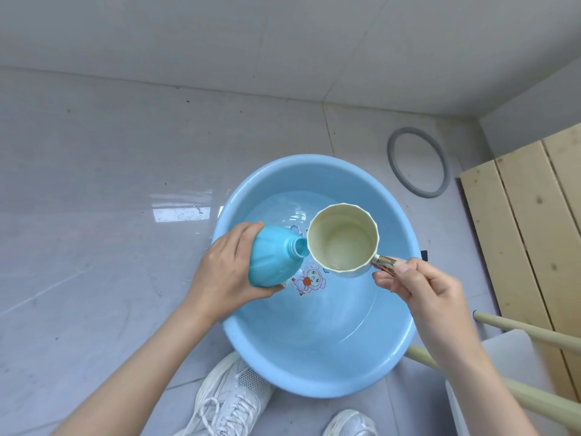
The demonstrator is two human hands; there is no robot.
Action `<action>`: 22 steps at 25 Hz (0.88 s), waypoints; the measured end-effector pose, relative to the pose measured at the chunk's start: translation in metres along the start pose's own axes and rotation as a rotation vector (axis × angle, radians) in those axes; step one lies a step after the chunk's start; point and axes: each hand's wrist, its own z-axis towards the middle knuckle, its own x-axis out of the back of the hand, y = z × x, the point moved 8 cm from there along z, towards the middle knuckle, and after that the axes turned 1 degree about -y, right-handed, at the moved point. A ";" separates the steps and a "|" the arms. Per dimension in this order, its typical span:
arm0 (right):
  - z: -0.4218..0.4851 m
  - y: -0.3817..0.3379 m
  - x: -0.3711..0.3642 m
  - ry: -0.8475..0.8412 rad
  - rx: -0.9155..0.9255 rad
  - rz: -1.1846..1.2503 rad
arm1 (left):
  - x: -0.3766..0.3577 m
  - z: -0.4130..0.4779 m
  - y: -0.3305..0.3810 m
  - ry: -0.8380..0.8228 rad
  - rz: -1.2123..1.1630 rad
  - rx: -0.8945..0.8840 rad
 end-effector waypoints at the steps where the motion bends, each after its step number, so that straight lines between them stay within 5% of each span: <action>1: -0.001 -0.002 -0.001 -0.007 0.010 -0.018 | 0.000 0.000 0.000 0.001 -0.001 -0.001; 22: -0.006 -0.021 -0.005 -0.003 0.166 -0.099 | -0.001 0.000 -0.002 0.004 0.017 0.023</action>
